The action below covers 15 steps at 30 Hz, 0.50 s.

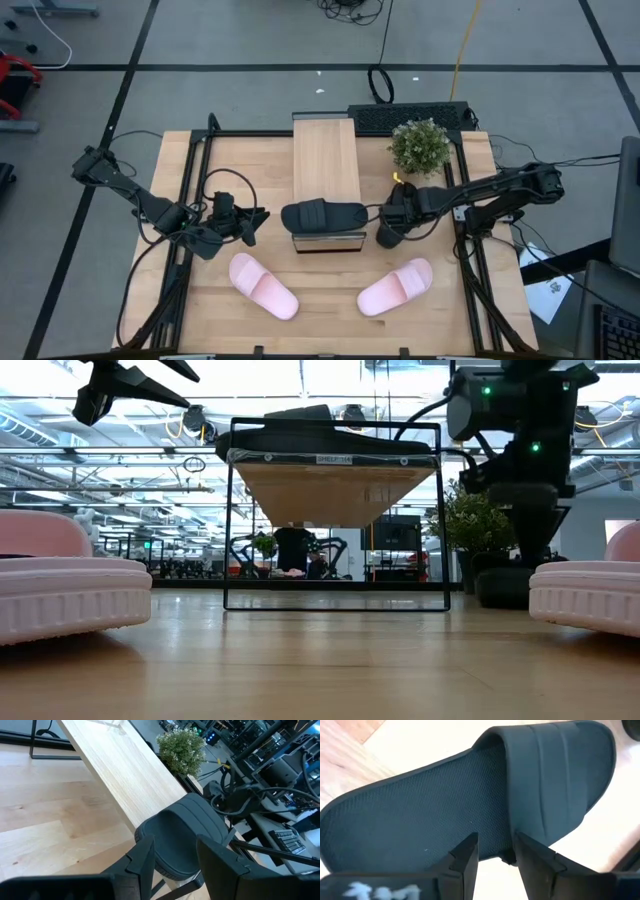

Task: Pick and place slides into the shelf
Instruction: Put the black slide on the shelf

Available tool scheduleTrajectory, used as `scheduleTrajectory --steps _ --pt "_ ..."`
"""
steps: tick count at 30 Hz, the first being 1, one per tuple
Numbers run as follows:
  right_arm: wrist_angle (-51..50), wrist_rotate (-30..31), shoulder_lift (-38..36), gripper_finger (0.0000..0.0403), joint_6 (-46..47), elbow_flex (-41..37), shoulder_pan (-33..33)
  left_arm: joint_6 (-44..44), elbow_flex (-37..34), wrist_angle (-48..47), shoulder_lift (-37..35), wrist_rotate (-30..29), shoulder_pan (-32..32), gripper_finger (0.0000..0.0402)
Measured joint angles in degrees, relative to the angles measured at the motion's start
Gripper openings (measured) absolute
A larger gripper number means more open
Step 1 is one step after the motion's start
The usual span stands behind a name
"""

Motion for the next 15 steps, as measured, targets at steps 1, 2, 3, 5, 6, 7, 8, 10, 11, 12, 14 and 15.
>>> scheduleTrajectory --steps 1,2,3,5,6,7,8,10,11,12,14,15 --pt "0.4 0.7 0.0 0.0118 0.6 -0.3 0.0 0.1 0.0 0.0 0.0 0.0 0.0 0.014" --pt "0.6 1.0 0.0 0.0117 1.2 -0.5 0.0 0.1 0.0 0.0 0.0 0.0 0.0 0.014" --pt "0.7 1.4 0.0 0.0114 1.7 -0.6 0.0 0.1 0.0 0.0 0.0 0.0 0.0 0.014" --pt "0.4 2.6 0.0 0.0101 2.2 -0.7 0.0 0.1 0.0 0.0 0.0 0.0 0.0 0.014" --pt "0.4 2.7 0.0 0.0091 2.2 -0.7 0.0 0.1 0.0 0.0 0.0 0.0 0.0 0.014" --pt "0.5 2.8 0.0 0.0078 2.3 -0.7 0.0 0.1 0.0 0.0 0.0 0.0 0.0 0.014" --pt "0.4 2.9 0.0 0.0064 2.3 -0.7 0.0 0.1 0.0 0.0 0.0 0.0 0.0 0.014" --pt "0.5 2.9 0.0 0.0028 2.2 -0.7 0.0 0.1 0.0 0.1 0.0 0.0 0.0 0.014" --pt "0.5 2.8 0.0 0.0015 2.1 -0.7 0.0 0.1 0.0 0.1 0.0 0.0 0.0 0.014" --pt "0.6 2.8 0.0 0.0008 2.0 -0.7 0.0 0.1 0.0 0.1 0.0 0.0 0.0 0.014" --pt "0.7 2.7 0.0 0.0008 3.0 -0.7 0.0 0.2 0.0 0.1 0.0 0.0 0.0 0.014" --pt "0.7 2.6 0.0 0.0007 3.4 -0.7 0.0 0.2 0.0 0.1 0.0 0.0 0.0 0.014"
